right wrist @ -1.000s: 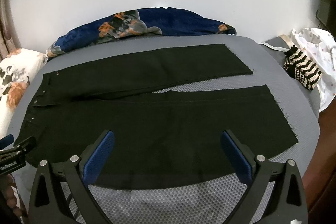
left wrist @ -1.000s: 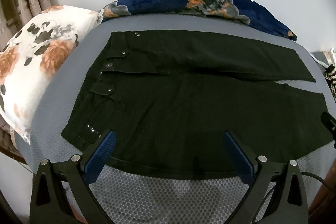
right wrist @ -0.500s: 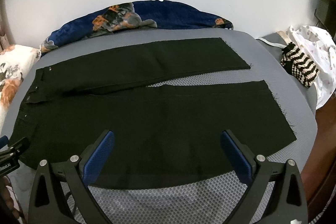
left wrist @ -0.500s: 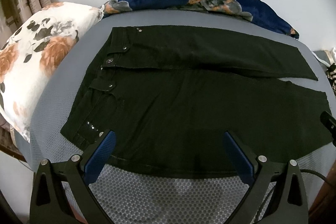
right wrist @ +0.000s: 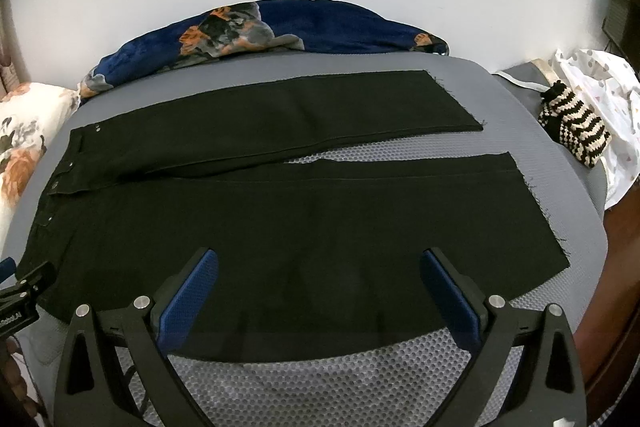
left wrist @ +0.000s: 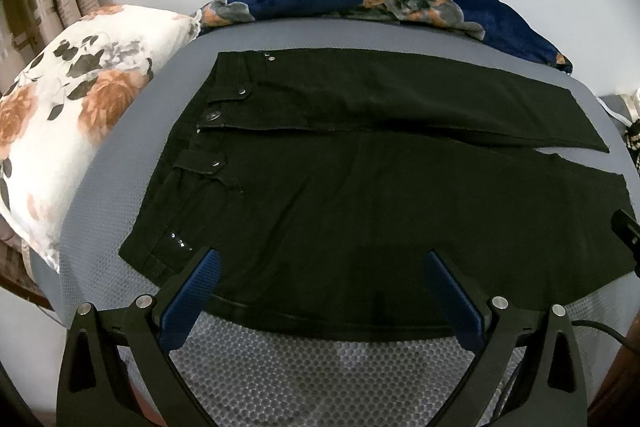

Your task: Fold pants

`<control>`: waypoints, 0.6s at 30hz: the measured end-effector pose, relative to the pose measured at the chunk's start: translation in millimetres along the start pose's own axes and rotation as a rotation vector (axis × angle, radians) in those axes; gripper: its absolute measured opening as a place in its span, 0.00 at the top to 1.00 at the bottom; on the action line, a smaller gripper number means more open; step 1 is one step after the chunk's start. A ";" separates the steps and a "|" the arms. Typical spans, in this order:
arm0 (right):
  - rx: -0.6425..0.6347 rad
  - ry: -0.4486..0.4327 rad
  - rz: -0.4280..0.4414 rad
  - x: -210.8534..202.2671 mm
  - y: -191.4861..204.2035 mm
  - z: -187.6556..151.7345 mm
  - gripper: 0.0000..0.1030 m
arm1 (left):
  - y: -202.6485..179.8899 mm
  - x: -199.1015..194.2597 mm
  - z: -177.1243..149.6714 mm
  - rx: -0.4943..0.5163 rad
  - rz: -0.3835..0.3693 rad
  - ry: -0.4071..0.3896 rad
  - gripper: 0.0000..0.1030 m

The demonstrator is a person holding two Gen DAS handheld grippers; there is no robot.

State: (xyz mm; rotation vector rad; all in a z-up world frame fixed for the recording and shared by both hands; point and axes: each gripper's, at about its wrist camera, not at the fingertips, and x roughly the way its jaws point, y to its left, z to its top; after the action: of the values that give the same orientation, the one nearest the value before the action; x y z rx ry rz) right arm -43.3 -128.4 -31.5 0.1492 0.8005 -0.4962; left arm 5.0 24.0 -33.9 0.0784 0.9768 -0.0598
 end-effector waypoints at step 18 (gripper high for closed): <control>-0.022 0.005 0.011 -0.7 8.2 0.4 0.02 | -0.6 3.2 0.6 -0.001 -0.003 0.014 0.02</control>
State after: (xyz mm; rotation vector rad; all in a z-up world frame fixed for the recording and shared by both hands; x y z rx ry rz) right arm -39.5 -121.1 -31.2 0.1345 0.8097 -0.4765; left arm 7.2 23.2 -36.2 0.0771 0.9909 -0.0614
